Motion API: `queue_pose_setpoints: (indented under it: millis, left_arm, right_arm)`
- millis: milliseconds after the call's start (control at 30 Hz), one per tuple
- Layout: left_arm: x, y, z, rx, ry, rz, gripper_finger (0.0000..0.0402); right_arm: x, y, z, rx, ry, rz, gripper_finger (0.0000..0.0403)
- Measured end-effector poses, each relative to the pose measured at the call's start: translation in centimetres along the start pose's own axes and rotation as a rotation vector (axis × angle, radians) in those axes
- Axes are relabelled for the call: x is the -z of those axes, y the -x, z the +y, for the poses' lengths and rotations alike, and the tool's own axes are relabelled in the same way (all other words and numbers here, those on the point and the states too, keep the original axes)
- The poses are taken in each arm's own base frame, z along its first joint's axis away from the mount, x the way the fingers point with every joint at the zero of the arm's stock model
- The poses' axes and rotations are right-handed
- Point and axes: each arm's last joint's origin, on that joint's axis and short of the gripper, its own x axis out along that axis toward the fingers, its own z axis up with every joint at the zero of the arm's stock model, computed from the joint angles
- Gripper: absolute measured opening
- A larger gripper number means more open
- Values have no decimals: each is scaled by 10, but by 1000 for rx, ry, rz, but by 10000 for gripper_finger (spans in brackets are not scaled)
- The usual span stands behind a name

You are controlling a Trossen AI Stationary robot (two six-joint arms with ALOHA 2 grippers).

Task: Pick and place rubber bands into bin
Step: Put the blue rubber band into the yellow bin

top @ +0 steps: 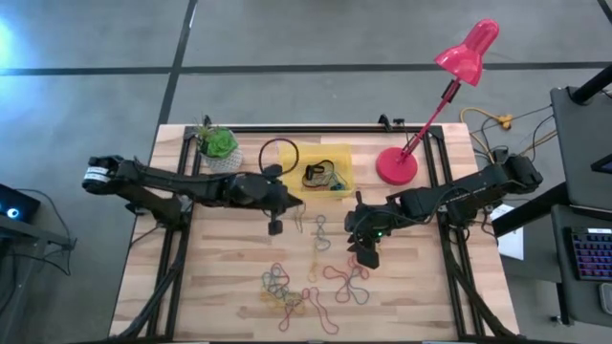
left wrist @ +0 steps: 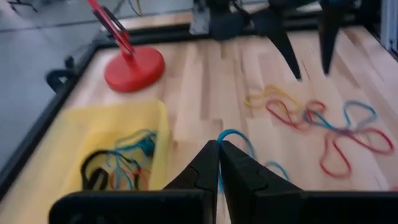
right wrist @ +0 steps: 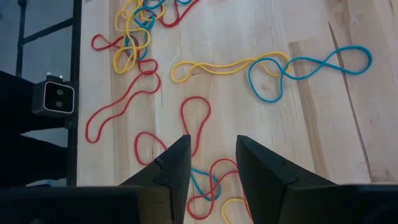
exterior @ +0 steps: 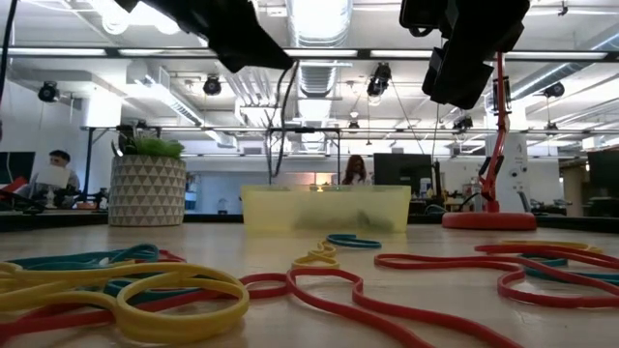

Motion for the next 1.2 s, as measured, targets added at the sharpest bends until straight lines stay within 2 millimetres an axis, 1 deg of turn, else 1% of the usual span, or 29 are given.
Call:
queue_pose_setpoints:
  millis: [167,267,333,533,667,767,867,1067,1200]
  left_arm:
    - [-14,1,15,-49,-14,-58,0]
    - [-24,3,27,-89,-22,-97,0]
    - [-27,3,36,-119,-15,-118,0]
    - [-25,3,67,-220,24,-140,0]
    - [-19,-5,84,-273,46,-117,0]
    - [-14,-16,95,-293,64,-124,0]
    - [-6,-33,101,-270,73,-116,0]
    - [12,-68,105,-219,100,-57,0]
    - [17,-89,107,-193,110,-25,0]
  right_arm:
    - [0,0,0,0,0,1,115]
    - [0,0,0,0,0,1,114]
    - [0,0,0,0,-1,1,115]
    - [0,0,0,10,-5,-5,113]
    - [0,0,-1,21,-5,-12,111]
    - [-1,0,-1,21,-4,-13,113]
    - [-1,0,0,19,-4,-16,113]
    - [-1,0,-1,21,-4,-17,113]
    - [-1,0,-1,22,-4,-17,113]
